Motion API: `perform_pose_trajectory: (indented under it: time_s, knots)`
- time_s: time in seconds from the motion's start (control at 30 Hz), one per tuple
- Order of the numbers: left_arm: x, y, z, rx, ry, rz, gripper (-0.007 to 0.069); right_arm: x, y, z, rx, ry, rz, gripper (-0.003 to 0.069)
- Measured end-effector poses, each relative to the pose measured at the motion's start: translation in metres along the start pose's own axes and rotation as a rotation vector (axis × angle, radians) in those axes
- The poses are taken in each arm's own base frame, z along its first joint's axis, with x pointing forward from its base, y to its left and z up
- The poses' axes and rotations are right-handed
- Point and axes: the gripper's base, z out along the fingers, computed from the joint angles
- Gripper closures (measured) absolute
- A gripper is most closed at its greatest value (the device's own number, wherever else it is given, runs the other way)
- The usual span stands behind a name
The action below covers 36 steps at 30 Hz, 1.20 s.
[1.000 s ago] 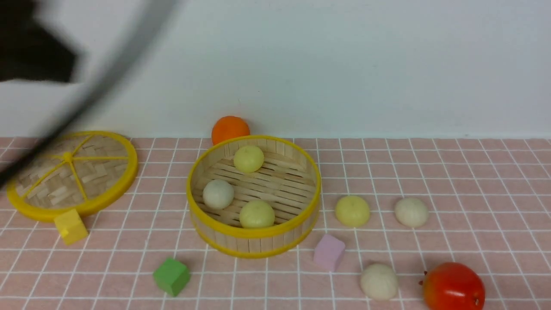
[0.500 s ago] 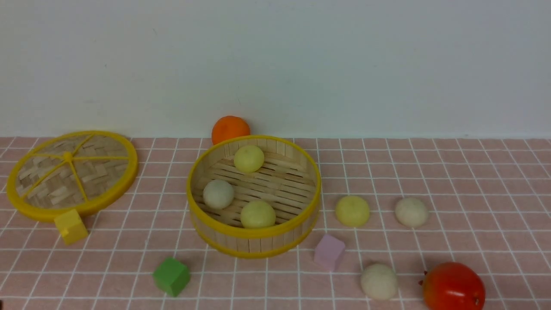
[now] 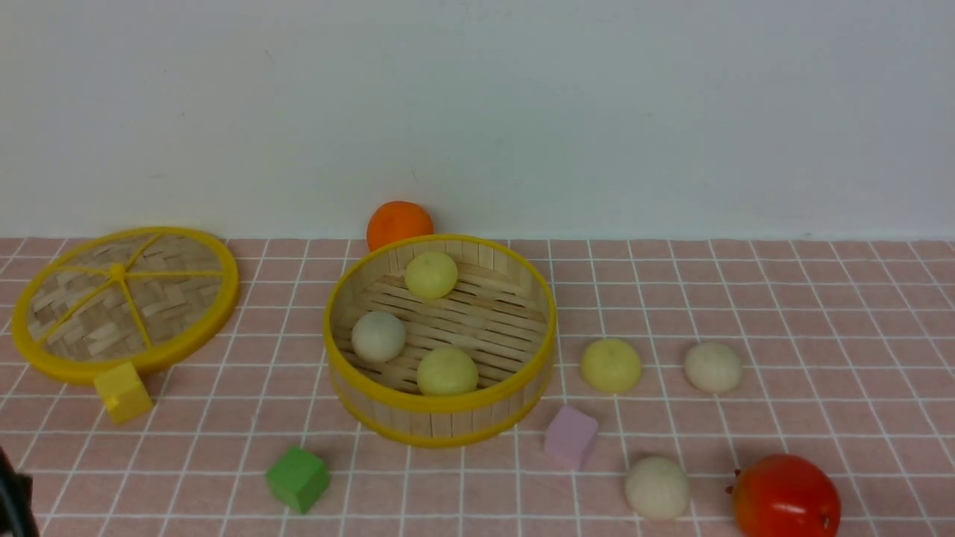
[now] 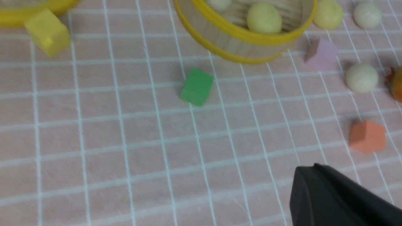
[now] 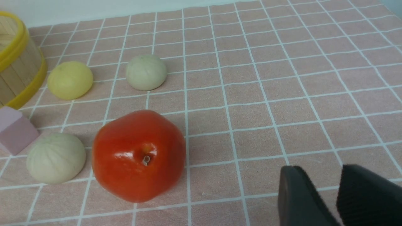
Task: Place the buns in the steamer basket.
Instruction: Use the right arm to grab a steamed stuffed bun
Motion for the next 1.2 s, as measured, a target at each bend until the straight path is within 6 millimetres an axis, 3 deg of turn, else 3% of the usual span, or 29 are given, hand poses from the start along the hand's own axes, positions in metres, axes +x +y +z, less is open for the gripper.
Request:
perform_pose_trajectory:
  time_s: [0.1,0.17,0.27,0.37,0.47,0.5,0.53,0.6,0.67,1.2]
  knots:
    - [-0.004,0.004,0.006,-0.018,-0.119,0.033,0.0612,0.000,0.000,0.000,0.000,0.000,0.000,0.0419]
    - [0.003,0.015,0.012,-0.040,-0.268,0.028,0.0612,0.000,0.000,0.000,0.000,0.000,0.000,0.0419]
    - [0.014,0.025,0.017,-0.066,-0.346,0.003,0.0612,0.000,0.000,0.000,0.000,0.000,0.000,0.0419]
    - [0.056,0.052,0.034,-0.163,-0.440,-0.067,0.0612,0.000,0.000,0.000,0.000,0.000,0.000,0.0419]
    - [0.078,0.062,0.043,-0.202,-0.464,-0.097,0.0612,0.000,0.000,0.000,0.000,0.000,0.000,0.0419]
    - [0.101,0.073,0.055,-0.235,-0.471,-0.124,0.0612,0.000,0.000,0.000,0.000,0.000,0.000,0.0419]
    - [0.101,0.073,0.055,-0.235,-0.471,-0.124,0.0612,0.000,0.000,0.000,0.000,0.000,0.000,0.0419]
    - [0.137,0.088,0.074,-0.274,-0.445,-0.166,0.0612,0.000,0.000,0.000,0.000,0.000,0.000,0.0419]
    - [0.146,0.090,0.076,-0.282,-0.433,-0.181,0.0612,0.000,0.000,0.000,0.000,0.000,0.001,0.0419]
    - [0.146,0.090,0.074,-0.300,-0.440,-0.077,0.0612,0.000,0.000,0.000,0.000,0.000,0.001,0.0419]
